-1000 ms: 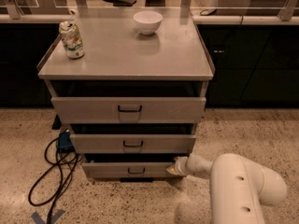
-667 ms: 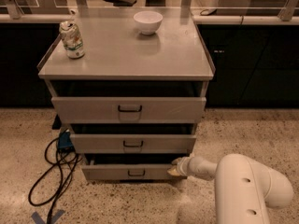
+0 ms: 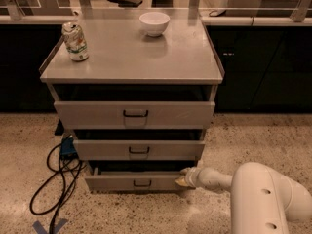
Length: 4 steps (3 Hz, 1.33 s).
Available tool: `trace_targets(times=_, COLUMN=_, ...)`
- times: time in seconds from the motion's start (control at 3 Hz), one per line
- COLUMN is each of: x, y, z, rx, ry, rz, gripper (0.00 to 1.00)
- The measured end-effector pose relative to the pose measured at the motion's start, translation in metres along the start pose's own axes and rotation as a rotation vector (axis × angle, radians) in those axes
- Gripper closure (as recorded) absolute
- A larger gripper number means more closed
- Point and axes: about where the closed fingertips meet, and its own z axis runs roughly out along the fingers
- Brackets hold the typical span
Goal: Open bottom drawer
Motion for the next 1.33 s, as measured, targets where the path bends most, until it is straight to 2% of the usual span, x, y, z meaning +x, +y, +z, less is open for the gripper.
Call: trace_targets(times=1.33, x=0.015, y=0.023, z=-0.021, rx=0.041, ry=-0.010, rz=0.020, gripper=1.00)
